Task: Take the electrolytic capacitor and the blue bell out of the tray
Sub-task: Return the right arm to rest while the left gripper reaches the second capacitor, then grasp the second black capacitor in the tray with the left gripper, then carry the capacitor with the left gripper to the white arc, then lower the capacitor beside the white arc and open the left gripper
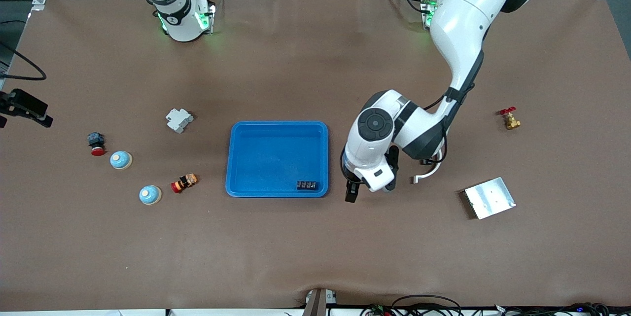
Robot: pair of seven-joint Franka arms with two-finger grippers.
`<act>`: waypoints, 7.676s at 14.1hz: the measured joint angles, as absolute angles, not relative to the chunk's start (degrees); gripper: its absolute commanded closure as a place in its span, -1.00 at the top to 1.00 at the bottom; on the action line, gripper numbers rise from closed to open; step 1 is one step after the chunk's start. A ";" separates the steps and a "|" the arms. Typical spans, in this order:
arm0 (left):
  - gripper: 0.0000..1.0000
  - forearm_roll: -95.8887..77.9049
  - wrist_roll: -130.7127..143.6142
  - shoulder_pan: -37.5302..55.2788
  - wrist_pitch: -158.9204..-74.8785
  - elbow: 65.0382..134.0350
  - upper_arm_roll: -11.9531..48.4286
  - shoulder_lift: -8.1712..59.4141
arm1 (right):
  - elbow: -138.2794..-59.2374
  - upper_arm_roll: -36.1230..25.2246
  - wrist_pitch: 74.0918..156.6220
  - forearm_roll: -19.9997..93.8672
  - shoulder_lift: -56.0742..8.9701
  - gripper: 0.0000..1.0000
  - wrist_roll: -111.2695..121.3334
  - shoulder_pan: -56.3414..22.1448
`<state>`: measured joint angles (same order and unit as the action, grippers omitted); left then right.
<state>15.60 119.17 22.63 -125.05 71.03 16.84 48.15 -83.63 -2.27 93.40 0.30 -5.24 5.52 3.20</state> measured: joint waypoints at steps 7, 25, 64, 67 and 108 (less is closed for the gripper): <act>1.00 13.66 122.91 26.61 -127.85 67.34 15.71 51.57 | -79.18 -2.15 86.17 -0.83 -5.23 1.00 5.28 3.33; 1.00 13.57 135.57 40.17 -140.68 59.97 3.51 64.19 | -79.15 -2.00 86.16 -1.37 -5.63 1.00 5.18 3.35; -1.00 5.95 58.68 28.99 -108.73 70.85 7.24 40.39 | -79.04 -2.07 86.16 -1.38 -5.95 1.00 5.16 3.37; -1.00 5.95 42.58 23.60 -108.78 79.94 7.22 34.60 | -79.04 -2.07 86.15 -1.38 -5.95 1.00 5.16 3.37; 0.98 13.19 4.16 -0.65 -146.09 121.80 7.39 27.00 | -78.62 -1.96 84.70 -1.32 -5.95 1.00 5.07 3.36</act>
